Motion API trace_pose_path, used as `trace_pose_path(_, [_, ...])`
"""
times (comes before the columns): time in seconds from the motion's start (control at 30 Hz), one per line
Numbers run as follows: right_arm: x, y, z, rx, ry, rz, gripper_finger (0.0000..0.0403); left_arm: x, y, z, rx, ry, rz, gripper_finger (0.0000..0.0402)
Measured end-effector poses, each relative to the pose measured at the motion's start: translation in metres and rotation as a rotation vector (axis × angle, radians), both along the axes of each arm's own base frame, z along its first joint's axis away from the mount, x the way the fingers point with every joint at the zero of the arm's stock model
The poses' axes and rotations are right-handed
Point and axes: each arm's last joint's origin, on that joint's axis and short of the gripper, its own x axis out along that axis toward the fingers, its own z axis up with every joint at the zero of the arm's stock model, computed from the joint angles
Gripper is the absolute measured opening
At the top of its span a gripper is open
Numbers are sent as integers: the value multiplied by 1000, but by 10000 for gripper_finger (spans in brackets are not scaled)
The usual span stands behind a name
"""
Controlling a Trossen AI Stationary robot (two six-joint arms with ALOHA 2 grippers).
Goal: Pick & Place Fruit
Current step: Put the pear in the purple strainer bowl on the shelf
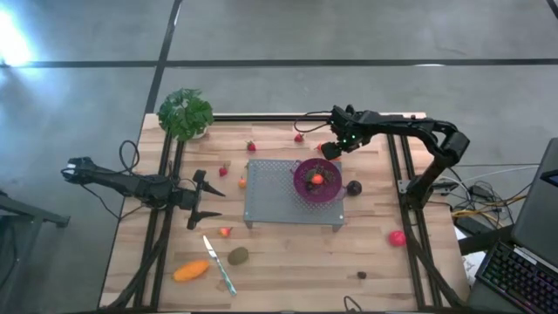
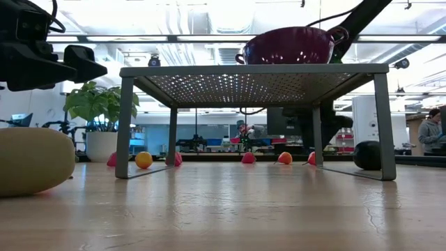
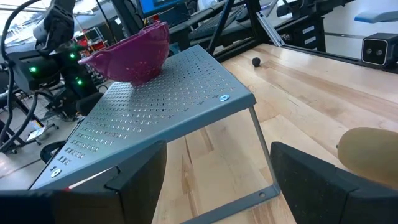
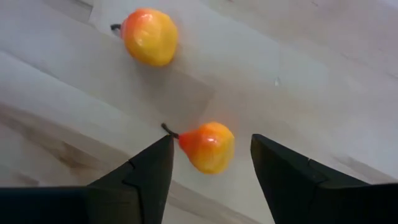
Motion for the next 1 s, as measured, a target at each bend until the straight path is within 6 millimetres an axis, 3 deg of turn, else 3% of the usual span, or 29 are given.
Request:
trace_pose_path(0.4, [2,5,-5,0,-14,43,235,0,0,0,0,1,0,291])
trace_pose_path(0.7, [-3,10,-22,-2,15,55,247,0,0,0,0,0,0,291])
trace_pose_path(1.0, [-3,8,-22,-57,41,45,223,0,0,0,0,0,0,291])
